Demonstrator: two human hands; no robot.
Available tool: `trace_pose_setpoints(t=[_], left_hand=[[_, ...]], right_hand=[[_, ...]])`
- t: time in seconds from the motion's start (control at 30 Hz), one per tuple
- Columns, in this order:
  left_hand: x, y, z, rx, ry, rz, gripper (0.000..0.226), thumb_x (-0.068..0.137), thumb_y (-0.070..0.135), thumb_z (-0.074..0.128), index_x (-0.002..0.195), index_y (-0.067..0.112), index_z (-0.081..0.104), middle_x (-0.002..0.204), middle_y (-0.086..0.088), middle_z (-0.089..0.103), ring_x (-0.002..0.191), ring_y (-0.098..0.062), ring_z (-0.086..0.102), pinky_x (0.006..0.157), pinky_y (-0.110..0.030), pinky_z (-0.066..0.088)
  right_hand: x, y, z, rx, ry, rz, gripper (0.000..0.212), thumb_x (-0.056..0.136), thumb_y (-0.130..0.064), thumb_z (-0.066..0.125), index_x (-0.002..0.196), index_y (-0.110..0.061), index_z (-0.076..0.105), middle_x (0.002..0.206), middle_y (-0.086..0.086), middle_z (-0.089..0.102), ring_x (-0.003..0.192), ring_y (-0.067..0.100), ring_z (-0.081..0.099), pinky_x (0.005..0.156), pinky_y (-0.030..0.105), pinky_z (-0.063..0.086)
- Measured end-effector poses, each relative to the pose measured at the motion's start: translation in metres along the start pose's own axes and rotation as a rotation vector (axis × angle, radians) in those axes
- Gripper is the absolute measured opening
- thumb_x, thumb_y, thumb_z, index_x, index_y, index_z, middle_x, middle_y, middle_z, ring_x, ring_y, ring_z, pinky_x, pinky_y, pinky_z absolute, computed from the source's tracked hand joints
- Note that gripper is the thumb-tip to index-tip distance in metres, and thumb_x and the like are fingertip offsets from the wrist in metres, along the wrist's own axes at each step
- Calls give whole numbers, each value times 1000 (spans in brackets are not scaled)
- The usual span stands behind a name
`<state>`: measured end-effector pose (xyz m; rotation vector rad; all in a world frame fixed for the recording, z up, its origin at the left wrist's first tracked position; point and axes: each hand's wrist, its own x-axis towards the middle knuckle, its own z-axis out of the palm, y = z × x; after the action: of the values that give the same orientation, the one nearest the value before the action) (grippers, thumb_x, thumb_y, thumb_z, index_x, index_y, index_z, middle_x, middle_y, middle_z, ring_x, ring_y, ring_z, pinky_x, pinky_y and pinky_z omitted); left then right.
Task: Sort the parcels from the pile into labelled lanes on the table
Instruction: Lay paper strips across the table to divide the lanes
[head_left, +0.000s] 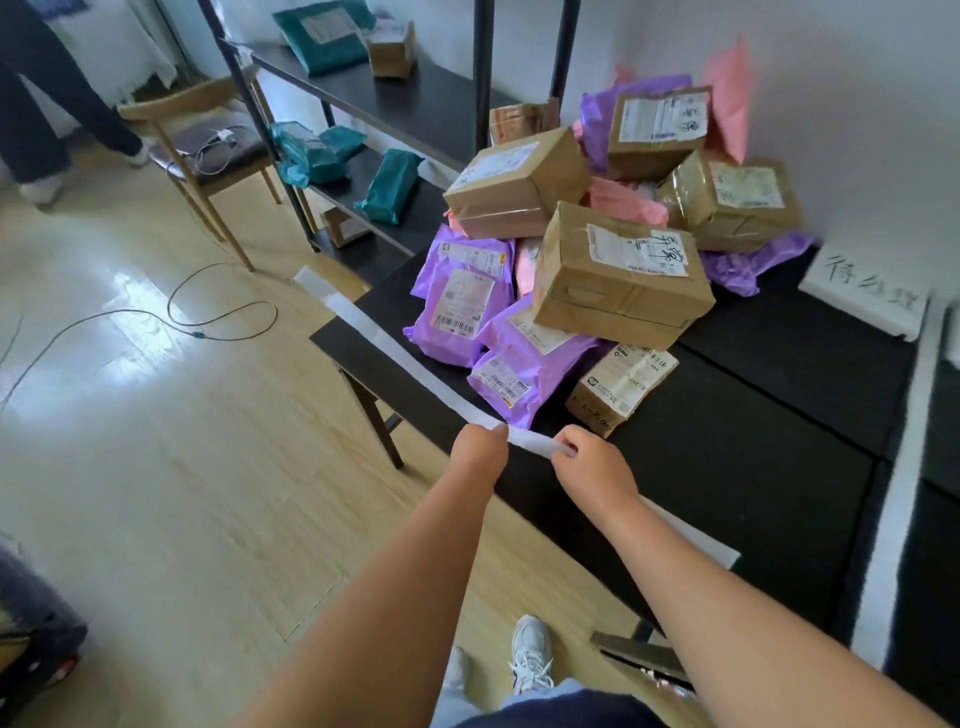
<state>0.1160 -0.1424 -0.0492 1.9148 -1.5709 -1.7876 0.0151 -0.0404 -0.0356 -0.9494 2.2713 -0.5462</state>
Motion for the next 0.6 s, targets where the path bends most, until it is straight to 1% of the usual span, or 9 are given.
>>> trace_pose_setpoints(t=[0.07,0.1,0.17,0.27,0.33,0.43,0.47,0.53,0.6], left_hand=[[-3,6,-11,-233,-14,-38,32,99,18,53,119,-6,60,83,-9,60,73,-25,61,87,-40,53],[-4,9,-17,-333,-8,-56,23,98,14,55,114,-2,62,80,-6,59,69,-20,59,86,-38,53],[-10,17,-32,-471,-3,-77,6,97,7,57,103,7,59,86,-7,62,75,-18,63,85,-35,56],[-16,23,-52,-578,-19,-21,12,95,2,59,104,9,61,106,-10,67,98,-25,69,86,-36,59],[-21,27,-63,-585,-33,42,12,95,1,58,103,9,63,107,-9,68,100,-25,69,88,-38,59],[-29,35,-72,-521,-42,148,15,95,6,61,108,9,67,102,-6,70,92,-21,70,86,-35,59],[-33,38,-72,-488,-44,184,16,95,7,61,109,11,68,98,-4,70,88,-19,69,85,-33,59],[-44,43,-70,-415,-51,258,15,95,7,60,103,15,70,92,-1,70,83,-18,67,83,-32,59],[-56,45,-63,-331,-83,337,14,95,8,60,93,18,70,89,-4,70,78,-19,64,84,-36,57]], right_hand=[[-7,-9,1,53,21,-5,16,93,-13,45,83,-7,57,78,8,61,65,20,52,56,30,37],[-10,-12,2,73,27,-3,17,93,-14,46,81,-6,56,77,9,61,64,20,51,56,31,37],[-17,-18,4,100,28,12,19,93,-16,48,79,-7,56,70,7,57,62,19,50,56,31,36],[-27,-24,10,126,36,56,23,93,-19,49,74,-8,52,63,1,48,58,16,42,55,33,33],[-34,-27,14,128,53,88,23,93,-19,48,71,-12,49,62,-1,48,58,16,42,55,32,34],[-44,-30,18,141,73,115,18,91,-14,45,73,-13,45,66,0,48,60,18,41,58,35,36],[-48,-30,19,141,83,125,17,91,-13,44,74,-13,44,68,1,49,60,18,42,58,33,36],[-55,-29,20,119,106,142,17,94,-13,43,77,-16,44,74,2,53,61,17,46,55,31,35],[-62,-29,21,68,133,158,15,98,-16,42,85,-19,48,79,1,56,65,14,51,55,30,36]])
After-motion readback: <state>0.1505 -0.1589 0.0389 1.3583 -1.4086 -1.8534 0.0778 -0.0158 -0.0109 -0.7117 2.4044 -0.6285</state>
